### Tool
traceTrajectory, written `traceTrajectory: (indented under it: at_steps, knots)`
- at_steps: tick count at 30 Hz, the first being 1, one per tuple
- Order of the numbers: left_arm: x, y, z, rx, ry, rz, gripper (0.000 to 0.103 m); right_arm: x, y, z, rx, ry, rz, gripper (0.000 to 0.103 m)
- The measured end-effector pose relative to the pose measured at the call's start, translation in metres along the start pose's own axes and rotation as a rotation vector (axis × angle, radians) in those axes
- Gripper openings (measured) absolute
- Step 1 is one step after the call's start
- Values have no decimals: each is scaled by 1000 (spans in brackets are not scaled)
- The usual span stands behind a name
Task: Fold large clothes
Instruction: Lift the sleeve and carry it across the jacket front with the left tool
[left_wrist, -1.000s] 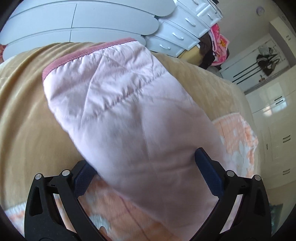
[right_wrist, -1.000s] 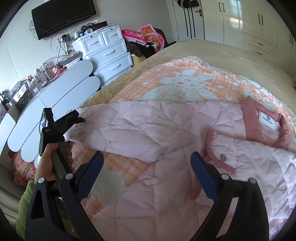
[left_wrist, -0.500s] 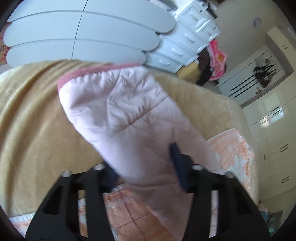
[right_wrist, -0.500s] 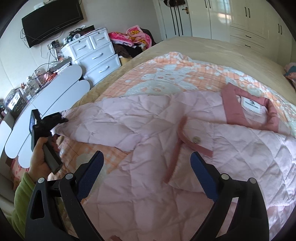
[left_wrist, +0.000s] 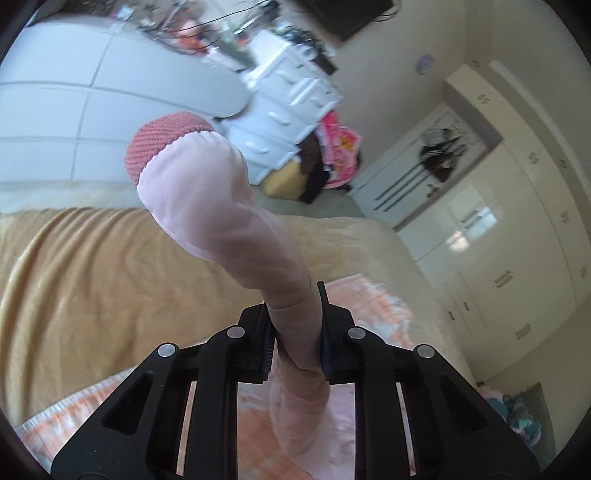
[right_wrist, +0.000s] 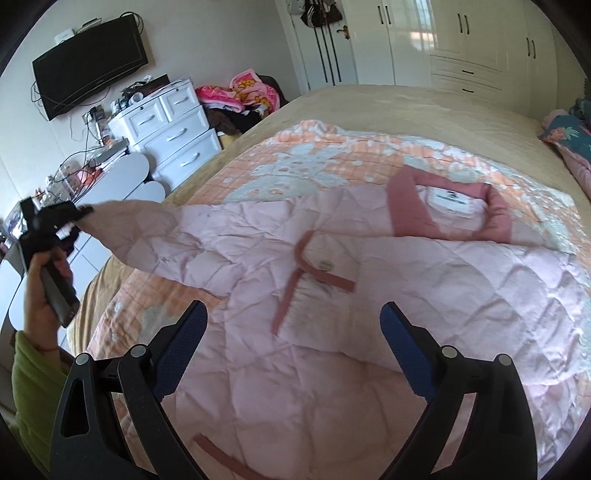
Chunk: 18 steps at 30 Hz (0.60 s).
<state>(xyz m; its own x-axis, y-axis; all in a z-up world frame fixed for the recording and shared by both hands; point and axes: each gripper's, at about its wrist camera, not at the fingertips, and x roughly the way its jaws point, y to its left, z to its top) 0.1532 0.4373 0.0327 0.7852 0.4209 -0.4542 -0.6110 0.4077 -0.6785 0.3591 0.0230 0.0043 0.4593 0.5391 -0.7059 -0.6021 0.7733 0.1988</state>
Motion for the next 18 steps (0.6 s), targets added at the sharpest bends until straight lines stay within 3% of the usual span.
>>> traceTrajectory:
  at_steps: [6, 18]
  knots:
    - [-30, -57, -11, 69, -17, -187, 12, -24, -24, -8, 40, -32, -30, 94]
    - [-63, -129, -48, 217, 29, -413, 12, -54, -62, -25, 93, -62, -77, 94]
